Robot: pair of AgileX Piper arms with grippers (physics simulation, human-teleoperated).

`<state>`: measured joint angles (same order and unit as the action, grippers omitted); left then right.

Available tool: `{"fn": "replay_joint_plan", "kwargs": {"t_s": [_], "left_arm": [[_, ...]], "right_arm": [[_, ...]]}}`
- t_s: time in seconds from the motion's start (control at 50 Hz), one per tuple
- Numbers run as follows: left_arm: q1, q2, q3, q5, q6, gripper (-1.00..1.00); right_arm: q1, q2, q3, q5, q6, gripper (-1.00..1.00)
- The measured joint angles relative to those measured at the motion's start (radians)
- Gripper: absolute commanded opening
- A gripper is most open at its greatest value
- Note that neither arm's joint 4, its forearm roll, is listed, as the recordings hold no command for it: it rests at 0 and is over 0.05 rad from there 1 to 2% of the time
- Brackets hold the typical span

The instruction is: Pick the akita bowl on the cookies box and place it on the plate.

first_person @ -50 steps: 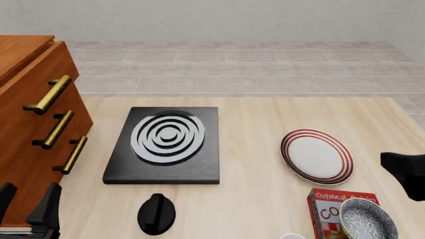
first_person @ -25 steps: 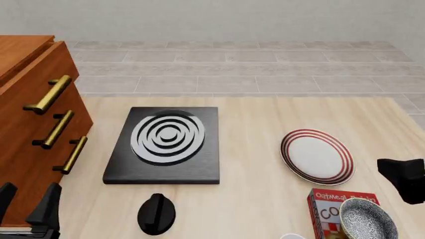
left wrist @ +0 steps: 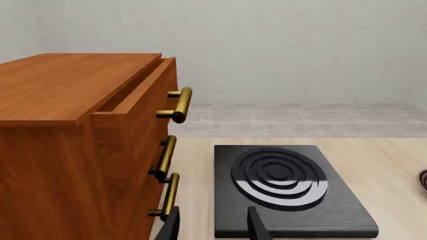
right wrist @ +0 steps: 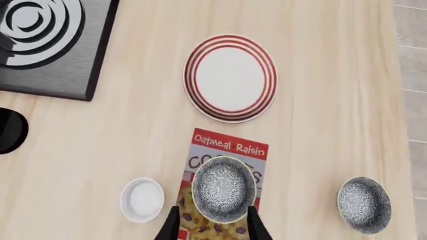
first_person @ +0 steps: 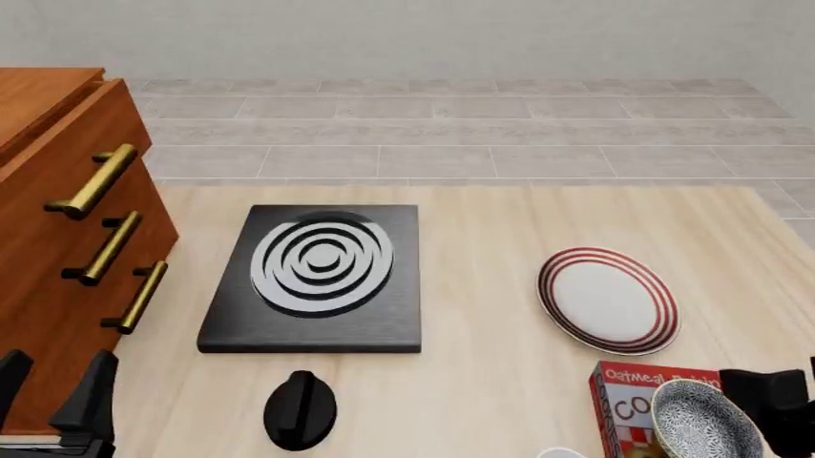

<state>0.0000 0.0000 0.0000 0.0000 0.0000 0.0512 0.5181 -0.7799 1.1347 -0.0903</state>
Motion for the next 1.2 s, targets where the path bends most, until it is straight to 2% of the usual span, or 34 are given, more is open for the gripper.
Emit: {"fn": "replay_joint_plan", "kwargs": {"t_s": [0.12, 0.52, 0.68, 0.84, 1.2], "left_arm": [[0.0, 0.0, 0.0, 0.0, 0.0, 1.0], [0.0, 0.0, 0.0, 0.0, 0.0, 1.0], [0.0, 0.0, 0.0, 0.0, 0.0, 1.0], [0.0, 0.0, 0.0, 0.0, 0.0, 1.0], [0.0, 0.0, 0.0, 0.0, 0.0, 1.0]], "right_arm": [[0.014, -0.009, 0.002, 0.018, 0.011, 1.0], [0.036, 0.006, -0.008, -0.02, -0.017, 1.0], [0.048, 0.063, 0.089, -0.178, -0.002, 1.0], [0.053, 0.11, 0.151, -0.28, 0.002, 1.0], [0.084, 0.17, 0.222, -0.392, 0.045, 1.0]]}}
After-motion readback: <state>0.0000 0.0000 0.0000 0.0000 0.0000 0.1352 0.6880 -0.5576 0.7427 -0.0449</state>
